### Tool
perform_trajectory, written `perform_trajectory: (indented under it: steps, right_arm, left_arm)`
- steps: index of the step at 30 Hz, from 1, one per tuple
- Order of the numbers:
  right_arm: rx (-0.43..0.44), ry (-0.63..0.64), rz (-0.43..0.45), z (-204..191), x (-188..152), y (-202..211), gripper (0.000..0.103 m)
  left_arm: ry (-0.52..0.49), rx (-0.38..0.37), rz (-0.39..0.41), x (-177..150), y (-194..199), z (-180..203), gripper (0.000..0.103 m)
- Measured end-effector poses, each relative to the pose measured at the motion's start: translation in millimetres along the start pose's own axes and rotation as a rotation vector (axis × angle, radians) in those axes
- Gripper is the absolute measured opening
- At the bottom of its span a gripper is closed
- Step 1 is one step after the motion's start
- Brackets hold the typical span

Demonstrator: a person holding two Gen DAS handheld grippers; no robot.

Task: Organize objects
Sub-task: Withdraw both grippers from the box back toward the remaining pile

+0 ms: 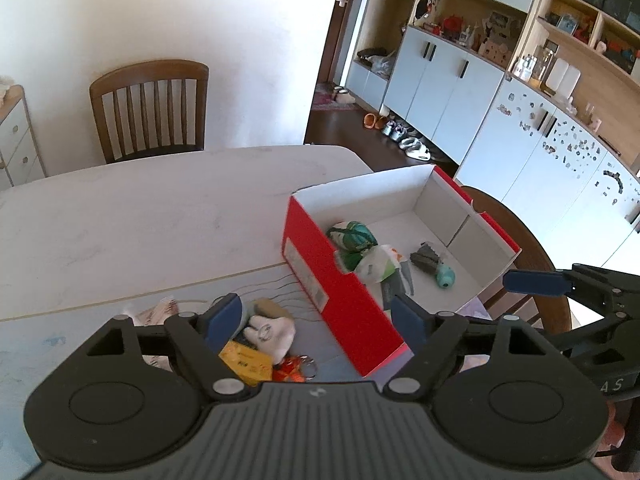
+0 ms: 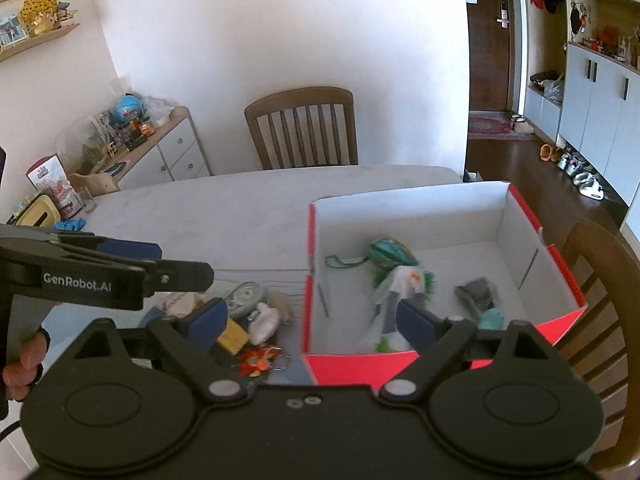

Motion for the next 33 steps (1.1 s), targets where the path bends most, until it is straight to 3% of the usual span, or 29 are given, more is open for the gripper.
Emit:
perform_trajectory:
  steps: [11,15,23,33]
  right_arm:
    - [-0.013,0.005,0.010,-48,-11,-5,0.097]
    - [-0.020,0.016,0.003,-63,-16,-10,0.097]
    - [-0.034,0.014,-0.020,-86,-27,-22,0.097]
    - [-0.048,0.020,-0.073,-102,-39,-46,0.097]
  left_arm:
    - [0.031,-0.029,0.018,-19,19,-45,0.091]
    - [0.040,-0.030,0.034,-26,23,-63,0.103]
    - [0.051,-0.020,0.060,-37,27,-96,0.103]
    - [-0.011,0.063,0.049,-55,19,-139,0.103]
Point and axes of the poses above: each gripper's, at about its wrist camera, not at the fingertips, and y roughly against the way its jaws point, z to its right, x to its top, the point moved 9 cm from there along -y, roughly the way its jaws point, and after that the axes turned 2 degrees about y, right-handed, at the moved point
